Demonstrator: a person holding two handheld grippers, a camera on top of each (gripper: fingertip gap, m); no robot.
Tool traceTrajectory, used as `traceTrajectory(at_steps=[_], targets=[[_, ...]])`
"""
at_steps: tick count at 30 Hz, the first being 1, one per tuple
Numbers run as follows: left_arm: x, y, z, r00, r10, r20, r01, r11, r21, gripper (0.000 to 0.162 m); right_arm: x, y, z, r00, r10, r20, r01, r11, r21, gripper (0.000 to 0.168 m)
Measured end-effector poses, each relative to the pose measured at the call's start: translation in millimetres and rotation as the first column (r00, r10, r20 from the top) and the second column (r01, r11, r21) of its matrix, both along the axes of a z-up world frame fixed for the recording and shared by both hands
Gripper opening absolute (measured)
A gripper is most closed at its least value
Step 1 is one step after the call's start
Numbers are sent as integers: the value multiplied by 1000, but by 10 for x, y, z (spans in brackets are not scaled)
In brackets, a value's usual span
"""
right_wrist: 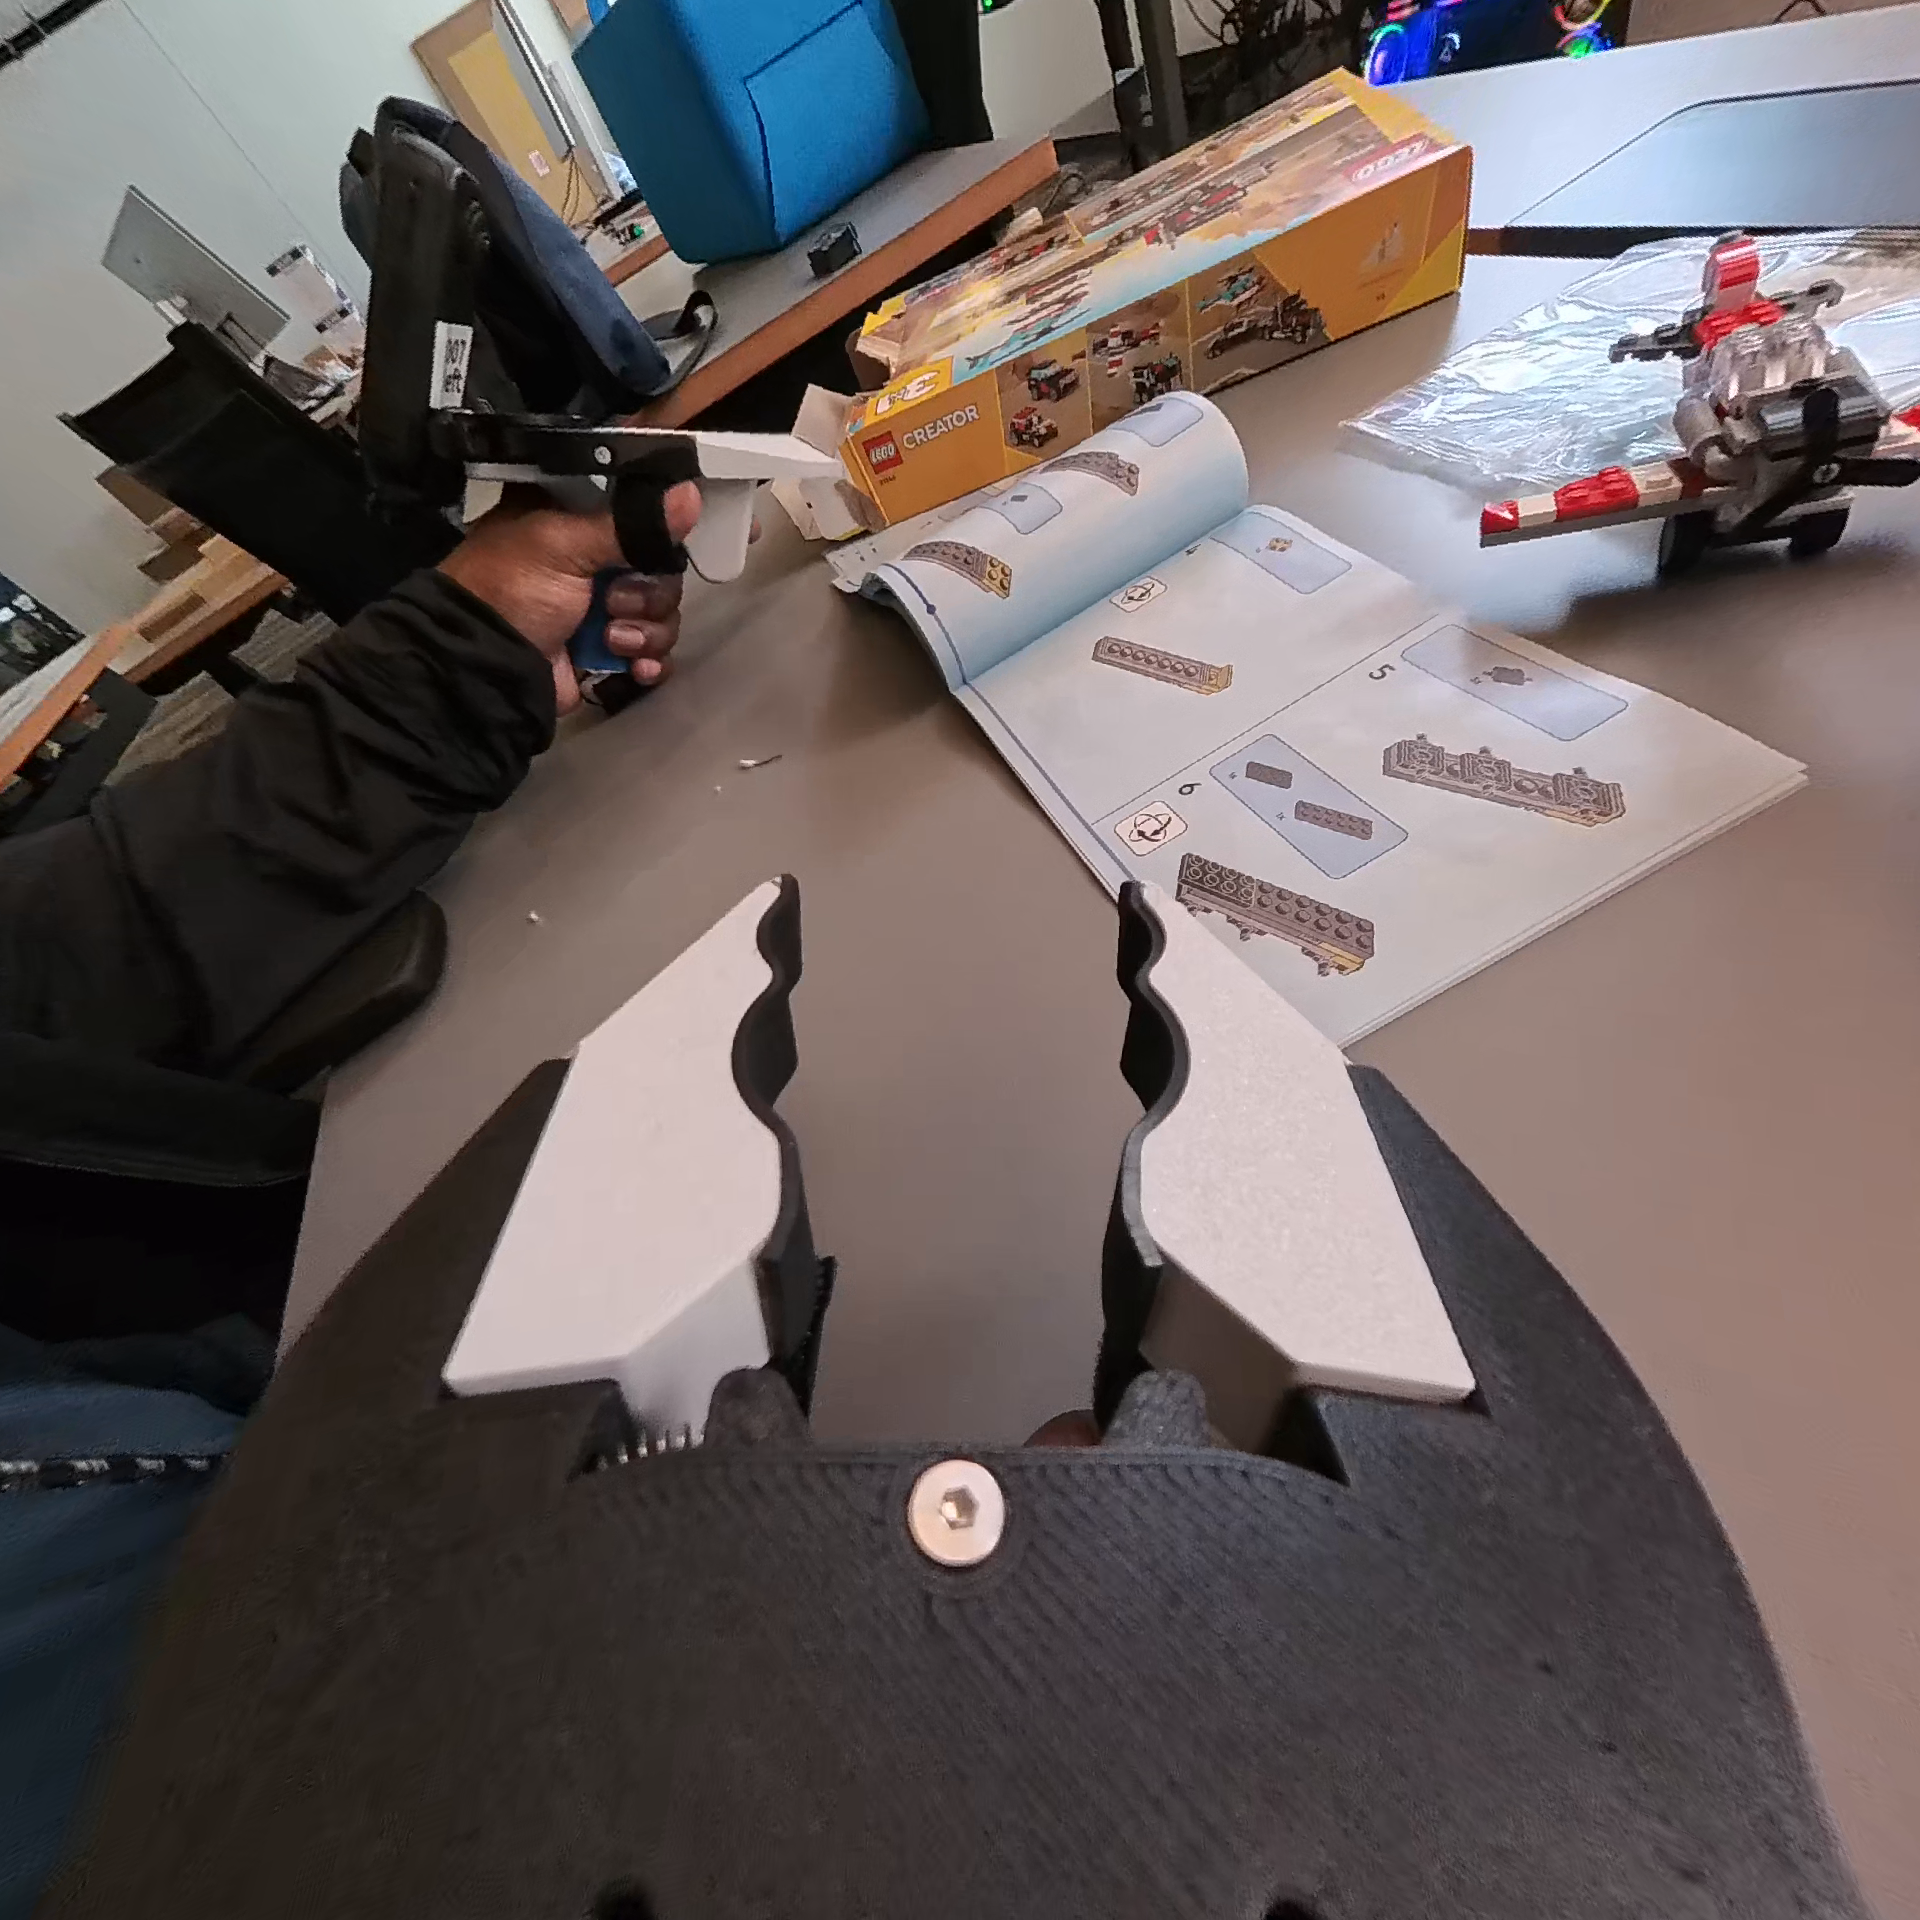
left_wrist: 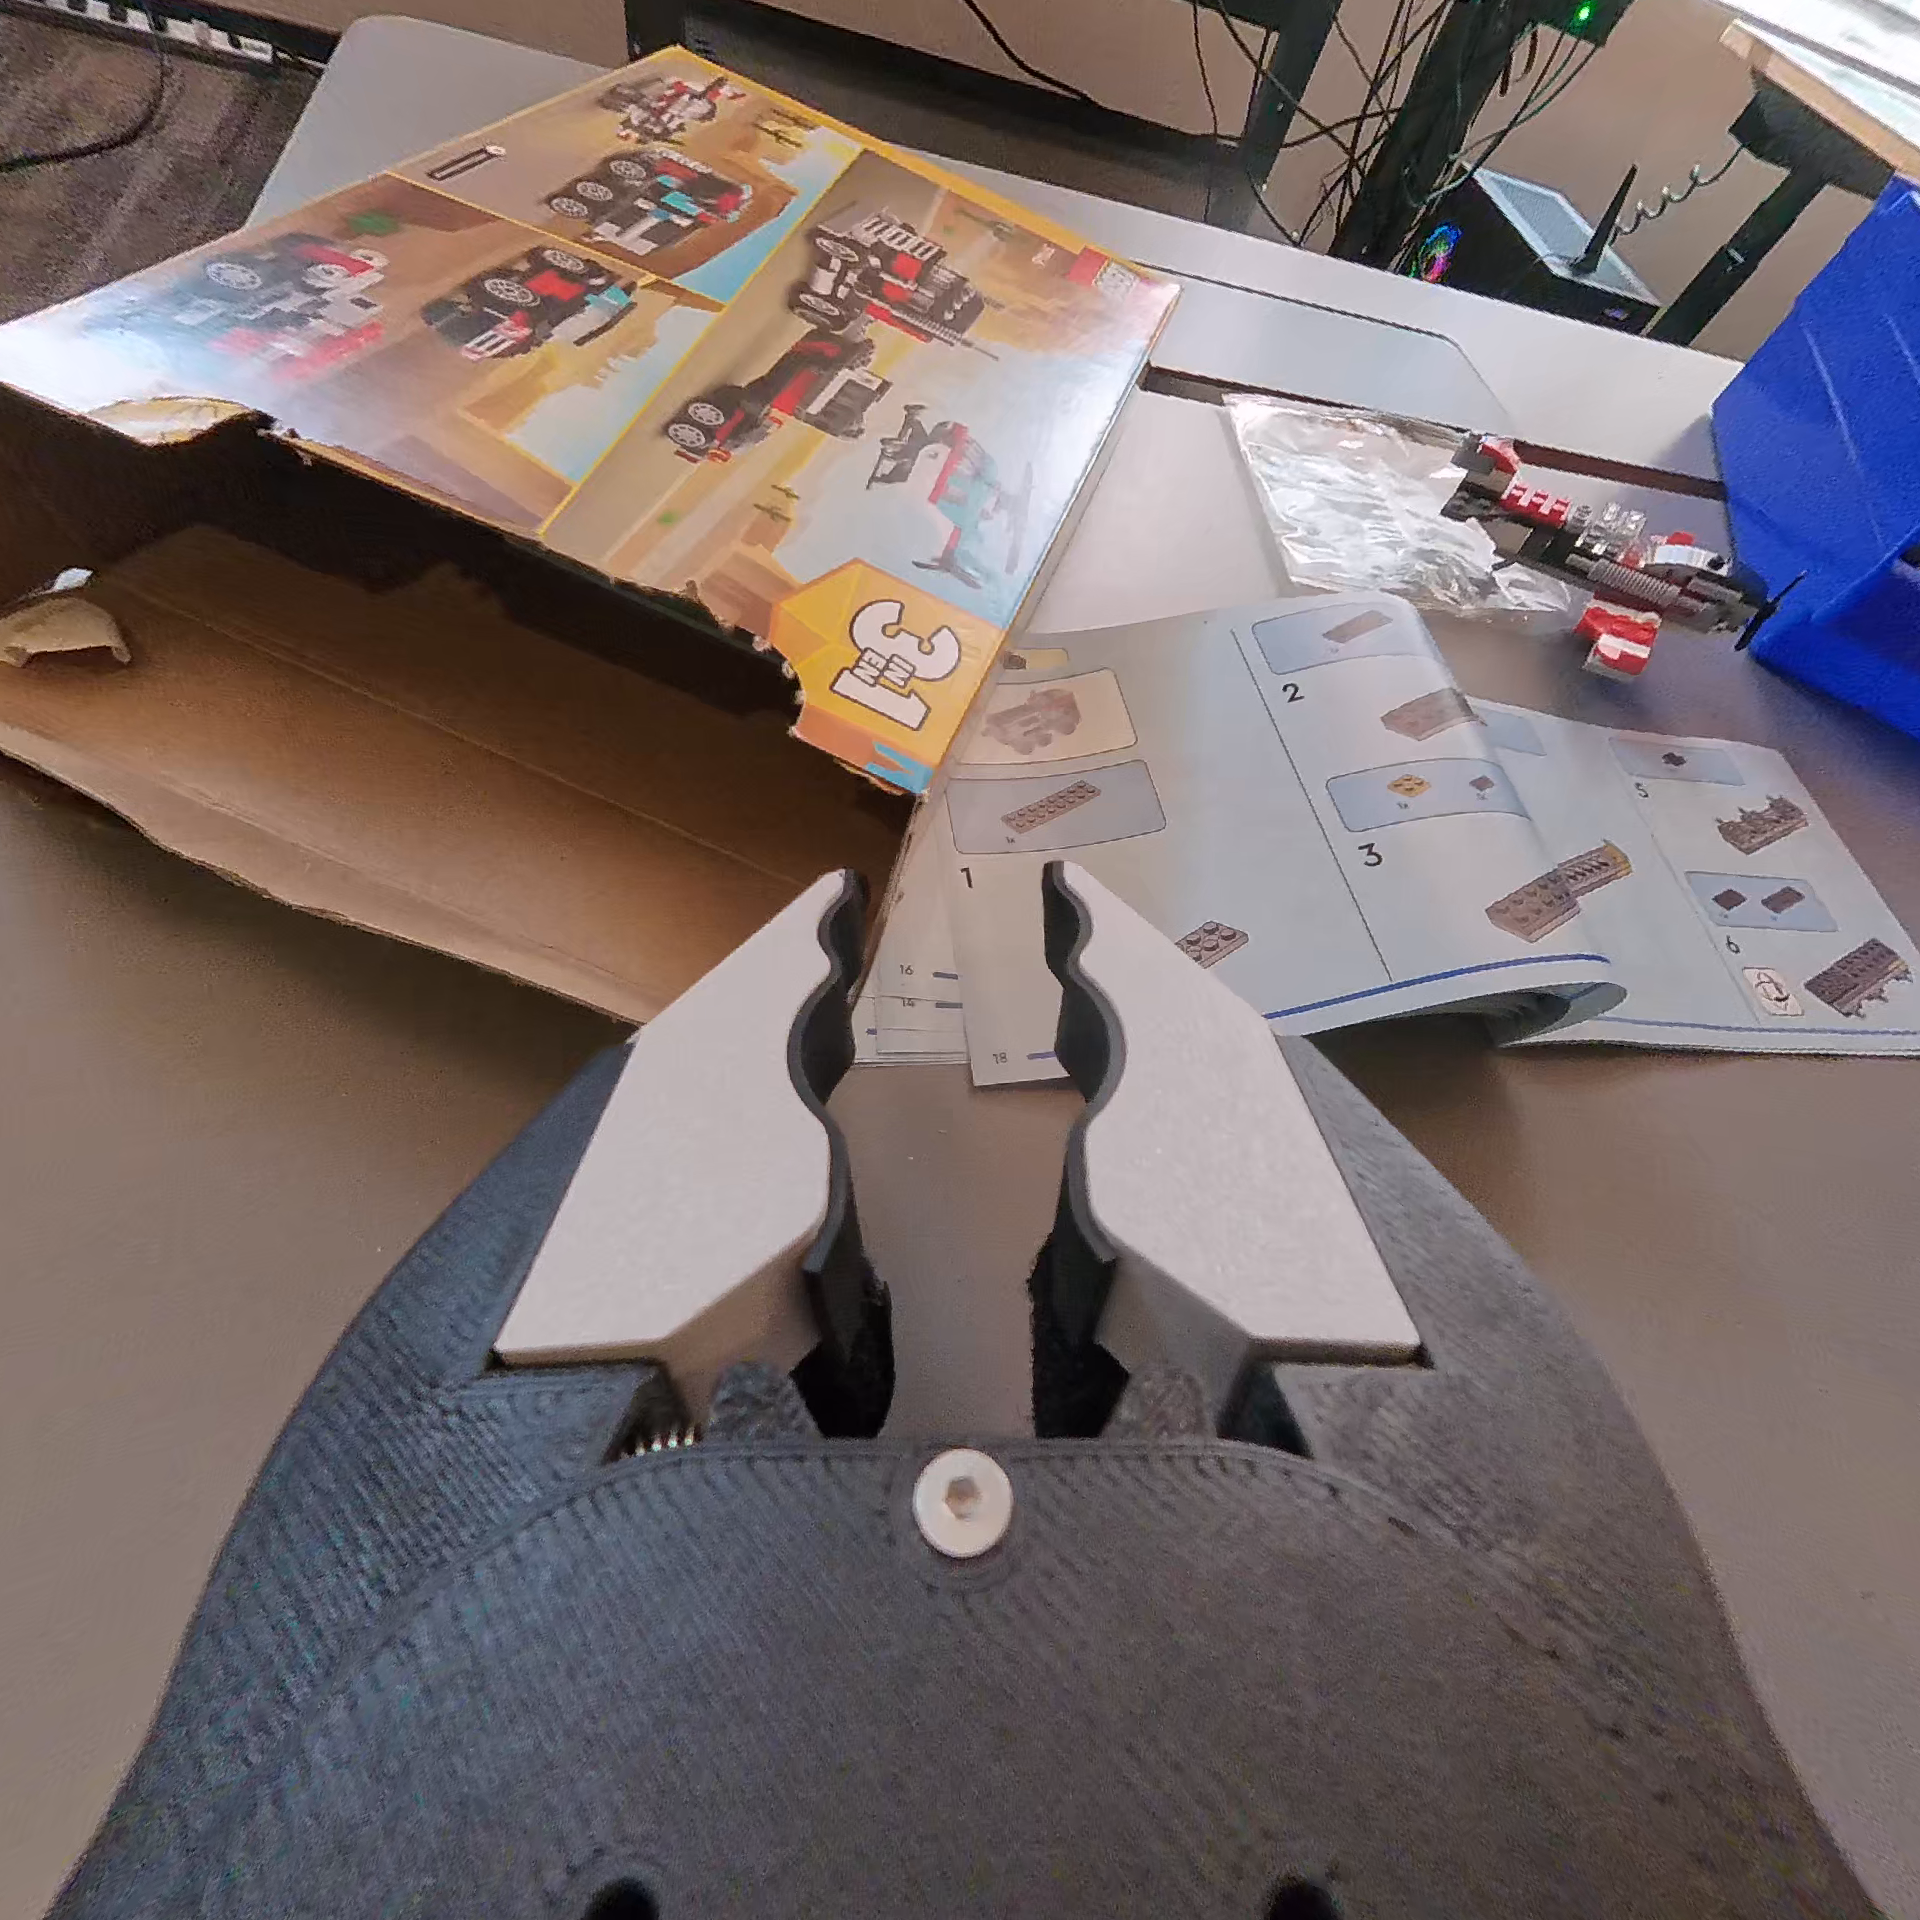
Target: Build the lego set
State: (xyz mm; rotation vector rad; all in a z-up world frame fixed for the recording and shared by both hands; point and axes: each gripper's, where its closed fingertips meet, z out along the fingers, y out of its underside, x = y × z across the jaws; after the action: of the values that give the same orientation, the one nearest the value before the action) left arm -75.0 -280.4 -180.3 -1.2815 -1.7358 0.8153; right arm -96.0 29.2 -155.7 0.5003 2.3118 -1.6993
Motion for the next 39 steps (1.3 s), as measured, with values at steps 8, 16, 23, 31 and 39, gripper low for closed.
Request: traceTrajectory(at_steps=[8,16,23,31,39], targets=[[9,-19,24,1000,9,-18,-9,1000,11,34,241,-15,-31,997,82,7,-82,996,20,63],[-7,-6,-33,999,28,42,-23,995,-101,34,413,8,-83,989,146,-3,-145,988,59,64],[-57,116,-202,984,-13,178,57,967,-248,37,428,107,-69,973,206,101,-211,977,35,64],[-55,147,-141,990,-36,137,69,969,-238,38,349,167,-56,972,198,127,-202,979,22,64],[11,122,129,998,-38,-47,28,982,-186,37,297,157,-32,976,178,128,-178,984,-8,63]])
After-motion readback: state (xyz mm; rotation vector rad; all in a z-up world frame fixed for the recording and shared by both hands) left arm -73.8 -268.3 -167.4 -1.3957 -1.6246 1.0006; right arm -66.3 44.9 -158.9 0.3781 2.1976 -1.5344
